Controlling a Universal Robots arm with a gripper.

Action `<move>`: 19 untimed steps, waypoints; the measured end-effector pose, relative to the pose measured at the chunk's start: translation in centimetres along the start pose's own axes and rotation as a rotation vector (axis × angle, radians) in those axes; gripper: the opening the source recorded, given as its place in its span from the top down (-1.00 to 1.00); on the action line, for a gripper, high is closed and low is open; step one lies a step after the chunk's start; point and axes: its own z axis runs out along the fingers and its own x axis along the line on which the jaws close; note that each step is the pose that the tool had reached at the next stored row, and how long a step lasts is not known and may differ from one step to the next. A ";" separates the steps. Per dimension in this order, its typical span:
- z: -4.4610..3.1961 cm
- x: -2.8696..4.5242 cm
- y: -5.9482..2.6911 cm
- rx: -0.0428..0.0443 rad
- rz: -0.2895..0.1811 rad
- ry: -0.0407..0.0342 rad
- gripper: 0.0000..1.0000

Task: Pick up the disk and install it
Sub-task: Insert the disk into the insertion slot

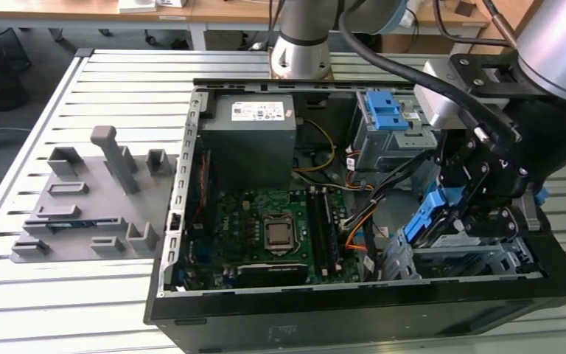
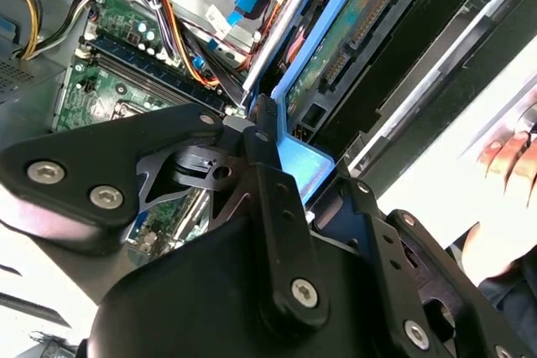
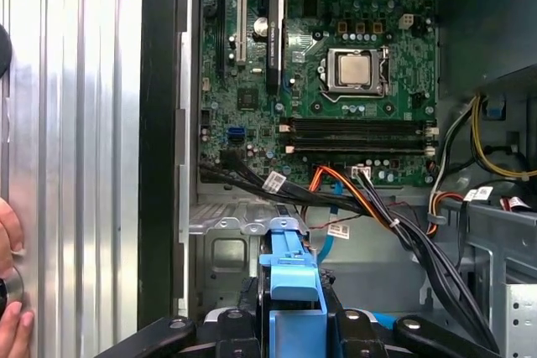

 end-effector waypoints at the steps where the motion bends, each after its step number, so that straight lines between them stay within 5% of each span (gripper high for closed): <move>1: 0.14 0.00 0.00 0.0000 0.000 -0.0001 0.26; 19: 2.11 0.06 -0.04 0.0000 0.000 0.0002 0.26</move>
